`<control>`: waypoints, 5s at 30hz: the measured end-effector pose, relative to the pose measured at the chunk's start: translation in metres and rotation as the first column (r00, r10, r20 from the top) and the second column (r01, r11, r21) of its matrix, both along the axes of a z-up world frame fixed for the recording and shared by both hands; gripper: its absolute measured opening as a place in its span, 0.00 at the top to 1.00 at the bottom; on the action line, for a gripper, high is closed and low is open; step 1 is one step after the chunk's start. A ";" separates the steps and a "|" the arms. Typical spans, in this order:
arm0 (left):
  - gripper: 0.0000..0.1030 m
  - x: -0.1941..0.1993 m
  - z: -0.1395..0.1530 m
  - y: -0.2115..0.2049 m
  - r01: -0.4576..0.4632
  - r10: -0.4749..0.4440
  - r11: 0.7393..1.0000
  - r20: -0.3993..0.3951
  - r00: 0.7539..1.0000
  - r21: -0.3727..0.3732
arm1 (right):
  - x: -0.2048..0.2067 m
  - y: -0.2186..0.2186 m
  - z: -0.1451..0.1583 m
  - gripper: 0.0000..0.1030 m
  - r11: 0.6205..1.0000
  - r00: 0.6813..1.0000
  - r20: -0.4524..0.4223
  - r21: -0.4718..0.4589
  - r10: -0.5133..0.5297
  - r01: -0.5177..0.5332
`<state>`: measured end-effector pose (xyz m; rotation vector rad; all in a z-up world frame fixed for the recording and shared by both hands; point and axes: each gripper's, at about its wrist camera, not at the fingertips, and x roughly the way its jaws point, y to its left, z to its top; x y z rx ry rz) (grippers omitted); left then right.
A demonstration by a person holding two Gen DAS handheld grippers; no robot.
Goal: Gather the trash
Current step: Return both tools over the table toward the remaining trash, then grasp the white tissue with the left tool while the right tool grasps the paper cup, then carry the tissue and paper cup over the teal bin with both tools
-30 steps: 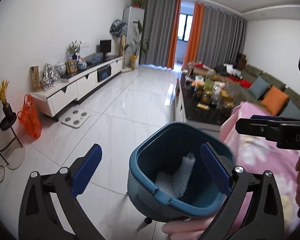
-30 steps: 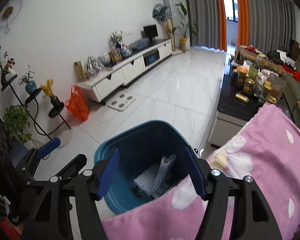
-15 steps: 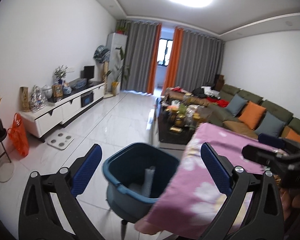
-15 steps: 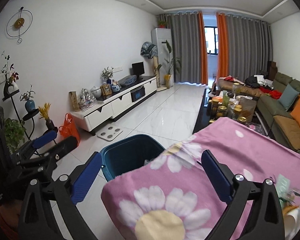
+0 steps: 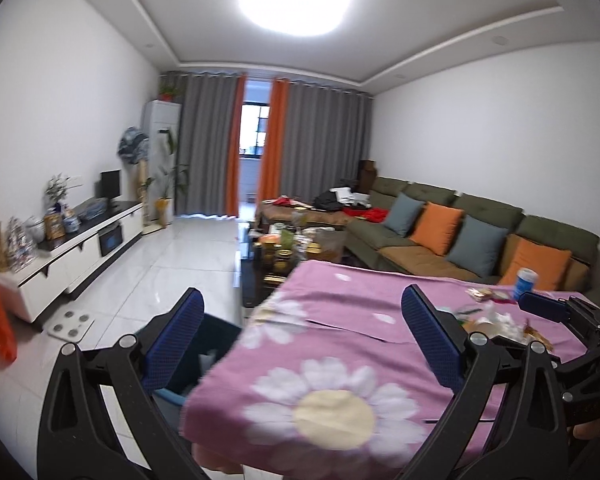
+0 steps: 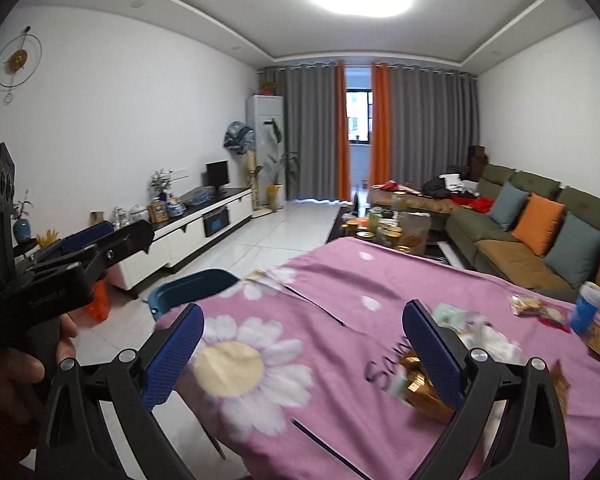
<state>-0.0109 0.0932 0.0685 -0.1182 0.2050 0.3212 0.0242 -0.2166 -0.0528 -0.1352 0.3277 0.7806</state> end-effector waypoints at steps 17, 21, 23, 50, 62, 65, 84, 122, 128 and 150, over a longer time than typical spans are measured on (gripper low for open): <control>0.05 0.028 -0.018 -0.072 0.284 -0.283 0.959 -0.061 0.957 -0.003 | -0.034 -0.114 -0.029 0.07 0.970 0.969 0.051 -0.005 -0.242 0.243; 0.05 0.038 -0.033 -0.086 0.343 -0.344 0.939 -0.089 0.935 -0.022 | -0.035 -0.132 -0.039 0.07 0.955 0.955 0.028 -0.023 -0.295 0.296; 0.05 0.040 -0.036 -0.093 0.370 -0.370 0.929 -0.095 0.924 -0.019 | -0.035 -0.140 -0.041 0.07 0.946 0.946 0.021 -0.028 -0.323 0.324; 0.05 0.107 -0.066 -0.112 0.444 -0.449 0.893 -0.191 0.873 -0.069 | 0.074 -0.175 -0.104 0.22 0.928 0.836 -0.502 0.156 -0.221 0.339; 0.05 0.135 -0.069 -0.129 0.488 -0.487 0.871 -0.203 0.849 -0.051 | 0.099 -0.196 -0.118 0.76 0.854 0.771 -0.632 0.357 -0.076 0.378; 0.05 0.143 -0.066 -0.136 0.508 -0.504 0.861 -0.196 0.841 -0.033 | 0.099 -0.196 -0.122 0.86 0.850 0.768 -0.637 0.371 -0.059 0.373; 0.08 0.209 -0.084 -0.197 0.654 -0.654 0.751 -0.237 0.719 -0.089 | 0.065 -0.238 -0.091 0.98 0.840 0.817 -0.532 0.320 -0.223 0.438; 0.93 0.124 -0.044 -0.133 0.558 -0.559 0.829 -0.099 0.824 -0.035 | 0.029 -0.195 -0.025 0.98 0.917 0.933 -0.264 0.249 -0.245 0.312; 0.93 0.077 -0.032 -0.083 0.428 -0.426 0.904 -0.076 0.902 0.009 | 0.018 -0.156 -0.011 0.98 0.955 0.966 -0.192 0.207 -0.174 0.214; 0.93 -0.034 -0.015 0.079 0.005 -0.005 1.000 0.000 1.000 0.015 | -0.005 0.035 0.033 0.98 0.967 0.968 -0.043 0.076 0.247 -0.243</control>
